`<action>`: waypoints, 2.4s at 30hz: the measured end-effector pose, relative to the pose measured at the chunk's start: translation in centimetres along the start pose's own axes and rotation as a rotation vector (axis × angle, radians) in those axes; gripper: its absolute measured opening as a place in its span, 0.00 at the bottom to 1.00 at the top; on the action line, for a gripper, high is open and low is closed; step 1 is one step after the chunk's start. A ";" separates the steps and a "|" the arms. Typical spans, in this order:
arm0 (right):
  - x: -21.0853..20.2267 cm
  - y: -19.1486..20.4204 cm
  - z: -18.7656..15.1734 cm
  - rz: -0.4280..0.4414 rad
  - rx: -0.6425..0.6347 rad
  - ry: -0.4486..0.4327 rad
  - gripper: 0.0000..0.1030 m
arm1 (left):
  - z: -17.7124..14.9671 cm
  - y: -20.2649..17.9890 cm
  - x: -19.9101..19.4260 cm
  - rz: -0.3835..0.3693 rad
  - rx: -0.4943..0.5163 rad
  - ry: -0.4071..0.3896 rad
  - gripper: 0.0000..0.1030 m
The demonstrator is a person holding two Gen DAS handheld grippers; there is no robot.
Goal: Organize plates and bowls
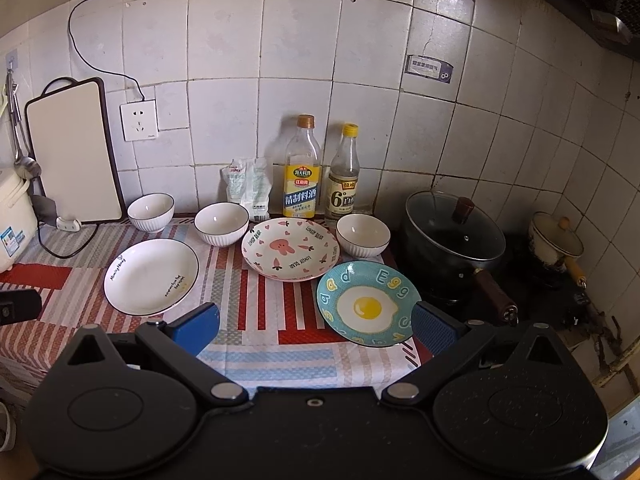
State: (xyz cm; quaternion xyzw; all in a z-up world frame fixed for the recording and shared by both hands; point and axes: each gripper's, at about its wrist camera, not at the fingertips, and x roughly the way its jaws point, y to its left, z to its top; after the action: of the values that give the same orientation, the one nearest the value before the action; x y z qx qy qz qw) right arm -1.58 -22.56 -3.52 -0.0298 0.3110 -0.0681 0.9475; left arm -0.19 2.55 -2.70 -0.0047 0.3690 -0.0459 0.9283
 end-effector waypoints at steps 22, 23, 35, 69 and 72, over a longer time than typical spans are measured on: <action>6.3 7.7 1.5 0.381 -0.122 -0.115 1.00 | 6.0 8.4 9.1 0.024 0.025 0.013 1.00; 6.8 8.2 1.6 0.381 -0.145 -0.113 1.00 | 6.1 8.7 9.8 0.018 0.029 0.019 1.00; 13.7 14.0 1.3 0.441 -0.248 -0.121 1.00 | 6.6 10.7 19.8 -0.041 0.077 0.095 0.96; 35.8 15.3 -3.1 0.435 0.262 0.376 0.19 | 3.6 16.9 39.0 -0.085 -0.127 0.354 0.14; 35.9 15.1 -3.0 0.442 0.278 0.373 0.18 | 3.4 16.8 39.6 -0.111 -0.153 0.385 0.15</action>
State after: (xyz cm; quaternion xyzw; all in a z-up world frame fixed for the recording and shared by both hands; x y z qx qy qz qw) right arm 26.91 -12.95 -28.47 0.1813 0.4658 0.0929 0.8611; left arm 32.11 15.69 -28.05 -0.0868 0.5409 -0.0690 0.8337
